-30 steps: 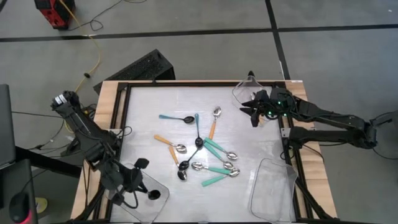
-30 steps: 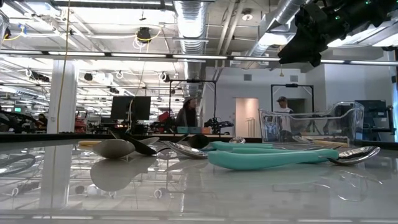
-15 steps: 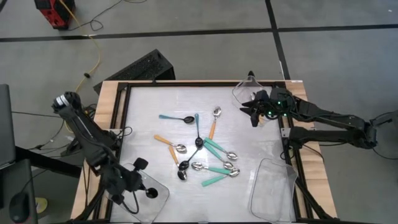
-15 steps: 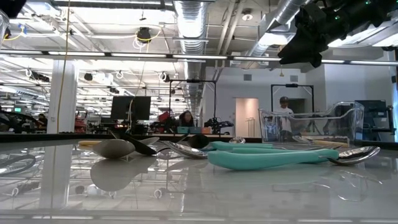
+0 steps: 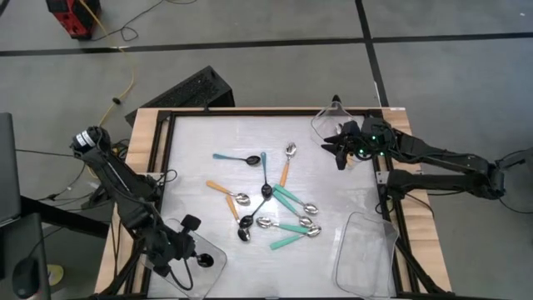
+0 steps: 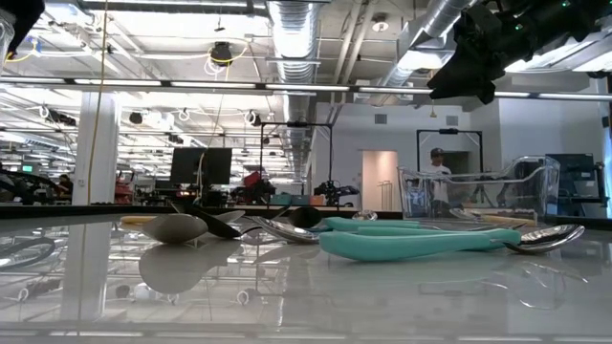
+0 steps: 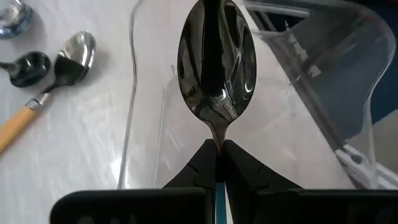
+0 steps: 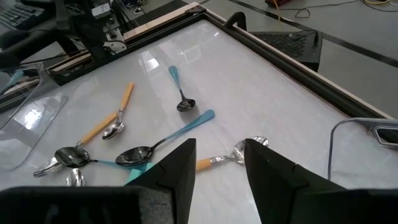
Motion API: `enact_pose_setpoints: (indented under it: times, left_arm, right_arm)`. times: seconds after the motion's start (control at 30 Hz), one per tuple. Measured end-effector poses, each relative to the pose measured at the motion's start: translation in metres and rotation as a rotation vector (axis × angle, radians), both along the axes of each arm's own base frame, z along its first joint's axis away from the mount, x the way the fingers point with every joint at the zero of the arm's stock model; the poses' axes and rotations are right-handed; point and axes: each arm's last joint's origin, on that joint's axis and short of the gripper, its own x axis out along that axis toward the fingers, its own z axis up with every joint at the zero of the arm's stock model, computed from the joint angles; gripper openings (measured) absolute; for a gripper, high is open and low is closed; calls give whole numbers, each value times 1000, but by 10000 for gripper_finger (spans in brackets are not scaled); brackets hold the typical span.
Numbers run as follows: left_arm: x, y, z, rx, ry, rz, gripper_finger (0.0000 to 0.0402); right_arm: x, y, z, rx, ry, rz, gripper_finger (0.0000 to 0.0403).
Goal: Sort silverware by color (type)
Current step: Put the blue spoon into the bottom left transparent bin
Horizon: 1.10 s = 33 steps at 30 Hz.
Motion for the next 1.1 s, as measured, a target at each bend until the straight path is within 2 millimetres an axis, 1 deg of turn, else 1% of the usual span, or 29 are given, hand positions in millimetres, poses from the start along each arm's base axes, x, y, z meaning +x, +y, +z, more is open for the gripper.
enact_pose_setpoints:
  times: [0.1, 0.17, 0.7, 0.83, 0.97, 1.1]
  left_arm:
    - [4, -3, 12, -11, -48, 17, 0]
    - [5, -4, 16, -16, -60, 12, 0]
    - [8, 1, 16, 14, -74, 48, 0]
    - [8, 1, 16, 15, -74, 48, 0]
    - [9, 3, 15, 48, -91, 68, 0]
    - [12, 9, 19, 77, -138, 91, 0]
  right_arm:
    - [0, 0, 0, -7, 2, 3, 162]
    - [0, 0, 0, -7, 3, 3, 162]
    - [0, 0, 0, -7, -2, 3, 162]
    - [3, 0, 6, -19, -64, 17, 162]
    - [16, 5, 16, -72, -186, 100, 162]
    - [40, 16, 23, -200, -299, 206, 163]
